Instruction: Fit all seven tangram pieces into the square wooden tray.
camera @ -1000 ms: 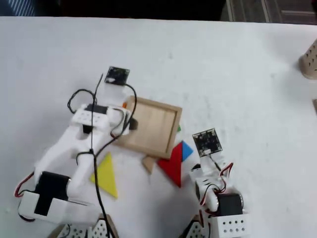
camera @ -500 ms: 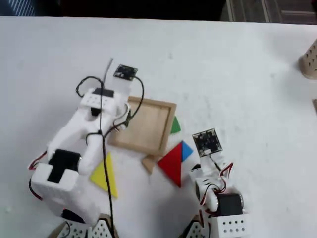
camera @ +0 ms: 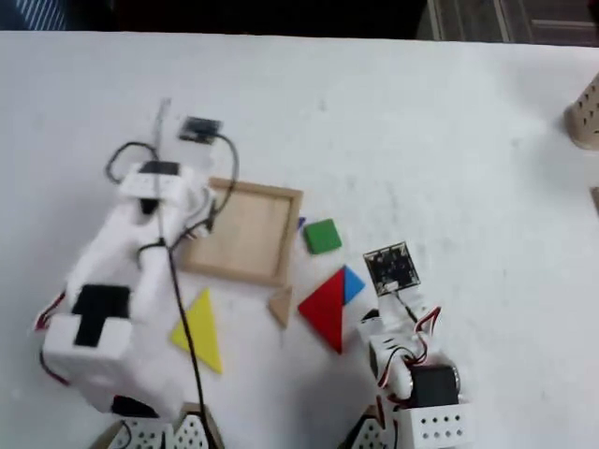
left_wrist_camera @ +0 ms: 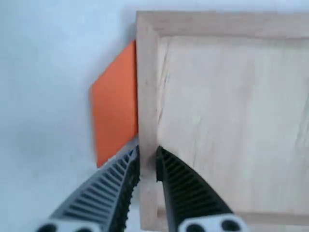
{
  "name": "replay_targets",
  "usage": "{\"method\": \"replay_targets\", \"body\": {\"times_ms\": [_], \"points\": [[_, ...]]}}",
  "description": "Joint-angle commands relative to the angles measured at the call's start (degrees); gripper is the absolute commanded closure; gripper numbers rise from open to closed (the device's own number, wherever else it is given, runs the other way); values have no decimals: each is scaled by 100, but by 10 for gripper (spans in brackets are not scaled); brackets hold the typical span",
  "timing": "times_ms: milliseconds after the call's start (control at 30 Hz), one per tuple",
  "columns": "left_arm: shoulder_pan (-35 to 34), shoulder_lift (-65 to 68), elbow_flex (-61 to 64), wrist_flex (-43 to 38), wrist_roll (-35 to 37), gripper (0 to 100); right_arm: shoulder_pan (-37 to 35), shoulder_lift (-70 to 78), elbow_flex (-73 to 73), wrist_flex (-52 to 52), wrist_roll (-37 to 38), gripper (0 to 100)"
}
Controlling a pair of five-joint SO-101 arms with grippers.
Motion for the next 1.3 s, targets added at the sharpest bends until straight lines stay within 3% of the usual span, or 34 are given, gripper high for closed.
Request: {"method": "replay_targets", "body": {"times_ms": [0, 167, 300, 367, 533, 700, 833, 1033, 1267], "points": [[-418, -1182, 431, -18, -44, 976, 48, -75, 18, -48, 62, 981], [-585, -2545, 1433, -360, -44, 976, 48, -75, 18, -48, 62, 981], [-1437, -3591, 1987, -615, -18, 976, 48, -75, 18, -48, 62, 981], [-1974, -3873, 2251, -765, 334, 976, 48, -75, 18, -48, 62, 981], [-3240, -3829, 2453, -993, 1248, 974, 48, -75, 18, -48, 62, 981], [-3820, -3389, 2426, -1029, 1635, 974, 48, -75, 18, -48, 62, 981], [-3767, -3213, 2426, -1160, 1662, 973, 48, -75, 18, -57, 62, 981], [-3099, -3512, 2488, -1099, 1626, 952, 48, -75, 35, -66, 62, 981], [-2220, -3635, 2945, -1081, 1618, 705, 48, -75, 35, -66, 62, 981]]}}
